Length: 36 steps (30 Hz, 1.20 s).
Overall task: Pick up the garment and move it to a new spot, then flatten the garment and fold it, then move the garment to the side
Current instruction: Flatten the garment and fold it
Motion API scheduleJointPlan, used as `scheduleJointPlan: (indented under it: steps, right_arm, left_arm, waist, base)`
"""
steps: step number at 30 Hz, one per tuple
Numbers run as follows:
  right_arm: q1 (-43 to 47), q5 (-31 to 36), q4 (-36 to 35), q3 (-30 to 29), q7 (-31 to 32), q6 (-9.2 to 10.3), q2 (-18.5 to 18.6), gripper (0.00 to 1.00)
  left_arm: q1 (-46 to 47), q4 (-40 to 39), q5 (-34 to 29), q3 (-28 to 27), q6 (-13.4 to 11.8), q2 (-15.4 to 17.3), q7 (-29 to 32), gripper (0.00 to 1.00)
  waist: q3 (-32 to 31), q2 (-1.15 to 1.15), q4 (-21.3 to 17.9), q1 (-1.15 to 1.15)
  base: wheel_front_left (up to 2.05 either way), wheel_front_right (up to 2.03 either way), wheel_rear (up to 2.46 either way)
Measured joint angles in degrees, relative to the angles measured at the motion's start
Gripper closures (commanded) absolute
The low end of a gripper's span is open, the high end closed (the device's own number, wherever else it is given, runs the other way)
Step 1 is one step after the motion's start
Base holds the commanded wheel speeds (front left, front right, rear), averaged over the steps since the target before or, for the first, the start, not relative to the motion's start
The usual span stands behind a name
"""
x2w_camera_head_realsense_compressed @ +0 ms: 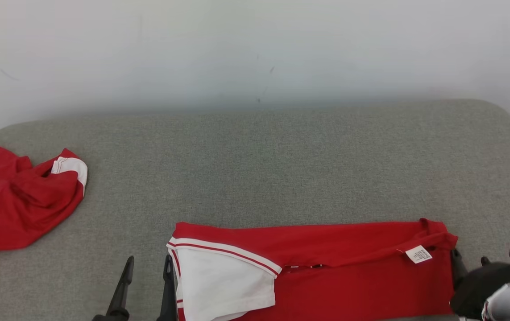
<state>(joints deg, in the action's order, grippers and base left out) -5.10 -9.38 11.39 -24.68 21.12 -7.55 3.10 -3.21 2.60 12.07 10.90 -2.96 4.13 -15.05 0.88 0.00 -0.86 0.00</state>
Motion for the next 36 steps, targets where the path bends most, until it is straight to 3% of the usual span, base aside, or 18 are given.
scheduleJointPlan:
  steps: [12, 18, 36]
  right_arm:
    - [-10.2, 8.8, -1.7, -1.2, 15.9, 0.0, 0.6, 0.0]
    - [-11.9, 13.2, 1.3, -1.8, 22.7, 0.0, 2.0, 0.0]
    - [-15.1, 11.5, 9.8, -0.8, 27.0, -0.01, 4.6, 0.0]
  left_arm:
    - [0.7, 2.5, -2.0, -0.2, 0.9, -0.9, 0.0, 0.0]
    - [1.2, 3.6, -2.1, 0.2, 1.4, -1.0, 0.0, 0.0]
    - [3.5, 3.5, -2.1, -0.1, 1.5, -1.2, 0.0, 0.0]
  waist:
    - [2.0, 0.0, 0.4, 0.0]
    - [3.6, 0.0, 1.5, 0.0]
    - [8.0, 0.0, 2.4, 0.0]
  base:
    - [0.0, 0.0, 0.0]
    - [0.0, 0.0, 0.0]
    - [0.0, 0.0, 0.0]
